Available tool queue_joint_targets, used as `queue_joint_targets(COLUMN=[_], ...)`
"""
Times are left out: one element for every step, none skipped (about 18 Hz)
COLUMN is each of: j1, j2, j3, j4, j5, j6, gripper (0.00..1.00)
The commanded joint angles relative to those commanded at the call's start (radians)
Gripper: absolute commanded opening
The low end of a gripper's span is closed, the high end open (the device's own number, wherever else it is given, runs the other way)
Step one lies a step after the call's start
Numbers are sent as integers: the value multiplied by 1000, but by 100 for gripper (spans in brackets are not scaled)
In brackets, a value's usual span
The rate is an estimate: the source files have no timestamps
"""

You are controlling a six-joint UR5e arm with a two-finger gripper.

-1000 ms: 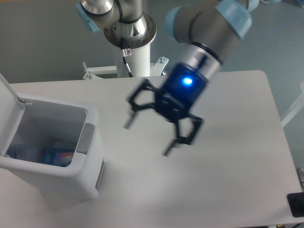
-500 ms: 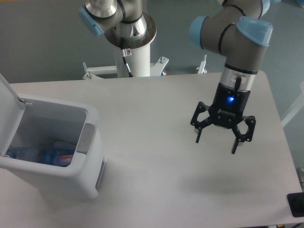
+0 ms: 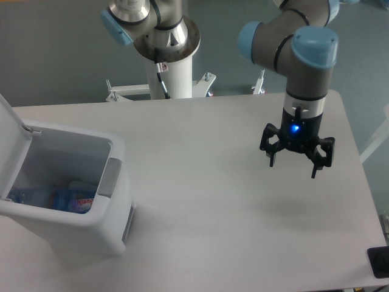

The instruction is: Place the trash in the trash can

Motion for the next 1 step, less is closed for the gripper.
queue_joint_targets(j1=[0], j2=[0], j3=[-8], j4=[0], j5=[11], j6=[2], gripper=[100])
